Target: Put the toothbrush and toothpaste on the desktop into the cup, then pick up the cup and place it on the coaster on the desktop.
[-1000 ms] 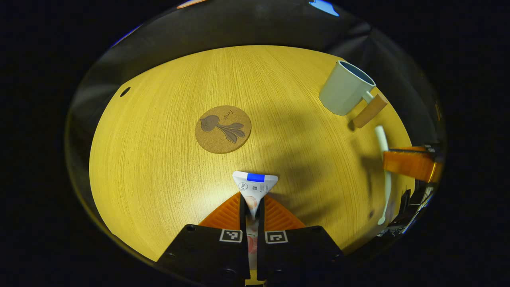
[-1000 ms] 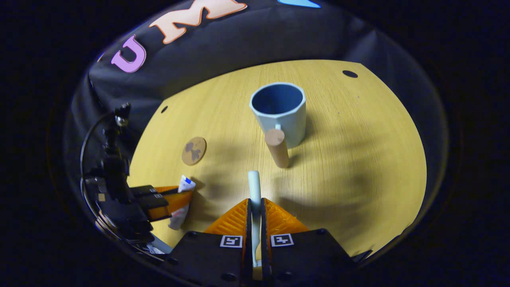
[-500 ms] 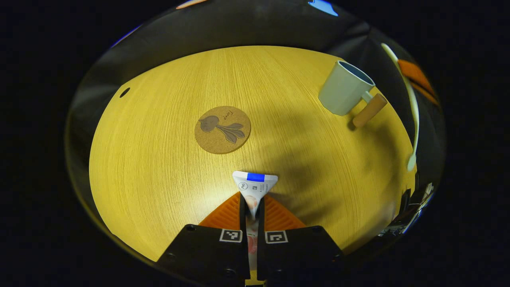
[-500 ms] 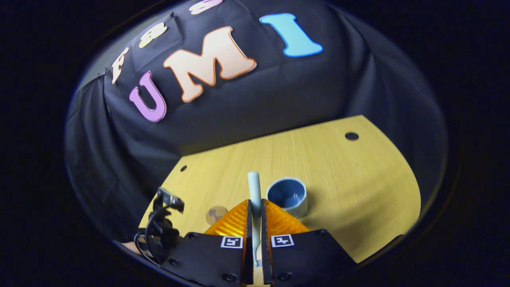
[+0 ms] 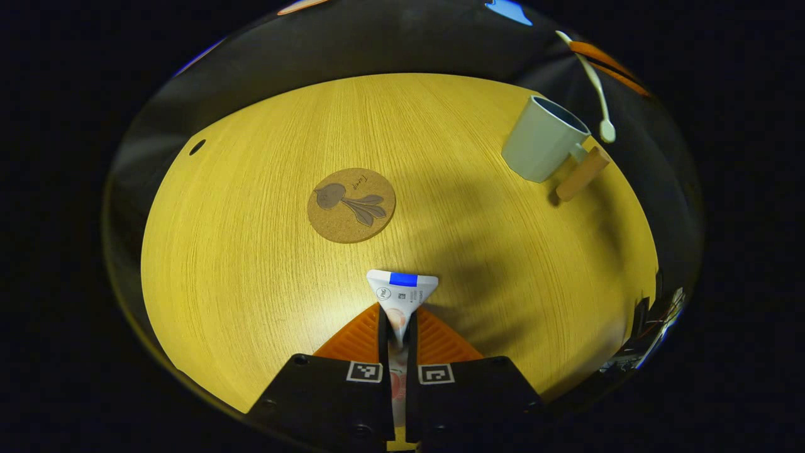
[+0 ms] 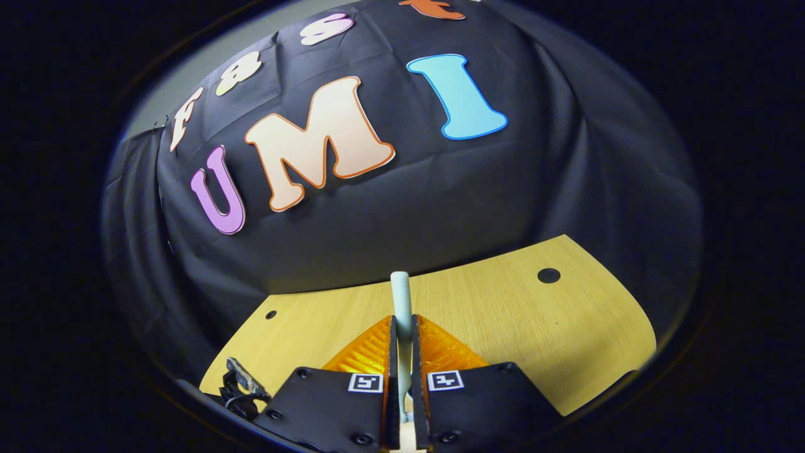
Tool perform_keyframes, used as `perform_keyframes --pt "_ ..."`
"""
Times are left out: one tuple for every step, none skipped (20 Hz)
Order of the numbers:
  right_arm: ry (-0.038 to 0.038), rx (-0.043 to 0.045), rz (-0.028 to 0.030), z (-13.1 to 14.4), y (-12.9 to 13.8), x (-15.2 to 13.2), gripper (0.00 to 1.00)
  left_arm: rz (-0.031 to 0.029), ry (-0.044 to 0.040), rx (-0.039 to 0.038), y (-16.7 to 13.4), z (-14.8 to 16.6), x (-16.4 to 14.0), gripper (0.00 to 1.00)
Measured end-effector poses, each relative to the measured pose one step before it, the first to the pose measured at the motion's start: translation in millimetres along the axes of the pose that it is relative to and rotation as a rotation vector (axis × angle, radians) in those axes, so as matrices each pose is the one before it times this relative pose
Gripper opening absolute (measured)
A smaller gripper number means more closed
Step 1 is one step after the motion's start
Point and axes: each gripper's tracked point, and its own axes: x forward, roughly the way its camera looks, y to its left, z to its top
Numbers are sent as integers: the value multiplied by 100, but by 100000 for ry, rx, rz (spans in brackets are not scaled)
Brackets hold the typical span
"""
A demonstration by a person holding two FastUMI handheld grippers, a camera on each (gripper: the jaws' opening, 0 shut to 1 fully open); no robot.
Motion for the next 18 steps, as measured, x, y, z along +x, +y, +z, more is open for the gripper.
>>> perform_keyframes --pt "-821 -187 -635 124 -191 503 11 34 -139 117 7 9 23 7" --pt "-1805 132 -623 415 -257 422 11 -52 -10 -49 -12 -19 5 7" --pt "-1701 355 -694 386 -191 283 12 -39 -83 -34 -15 50 -36 7" --pt "-1914 694 -697 469 -288 256 11 -15 -101 45 15 1 -13 7" --pt "-2037 -61 -971 363 -228 267 11 18 -156 -110 -9 36 -3 7" --pt "-1306 -1197 -1131 265 -390 363 12 -48 -177 -98 19 -12 -18 7" --pt "-455 -1678 -995 -267 -342 501 11 -28 -184 -40 -33 -14 22 7" --pt "664 -2196 -724 -600 -193 381 12 15 -214 29 11 23 -19 7" --pt "934 -2268 -92 -602 -84 219 12 136 -119 -108 -20 18 13 7" --pt "1779 -2644 -4 -804 -4 136 11 64 -257 184 -1 -28 -13 7" --pt "1321 -2228 81 -679 96 173 11 4 -86 446 8 38 17 7" --pt "720 -1202 393 -453 253 117 12 33 -30 49 -7 -43 -7 7" --pt "580 -744 67 -478 168 100 12 0 24 43 -18 46 14 7" --pt "700 -455 -176 -498 173 83 11 -52 -65 88 18 -17 -41 7" --pt "1201 -316 -438 -564 8 9 12 57 -211 33 7 17 43 7" --pt "1437 -75 -272 -608 -101 -26 12 -4 -78 392 -11 -37 -13 7" --pt "1477 -272 -146 -820 191 136 12 106 -445 4 -9 91 -23 6" --pt "1769 -882 -819 -699 -56 14 12 47 -225 57 13 -64 29 7"
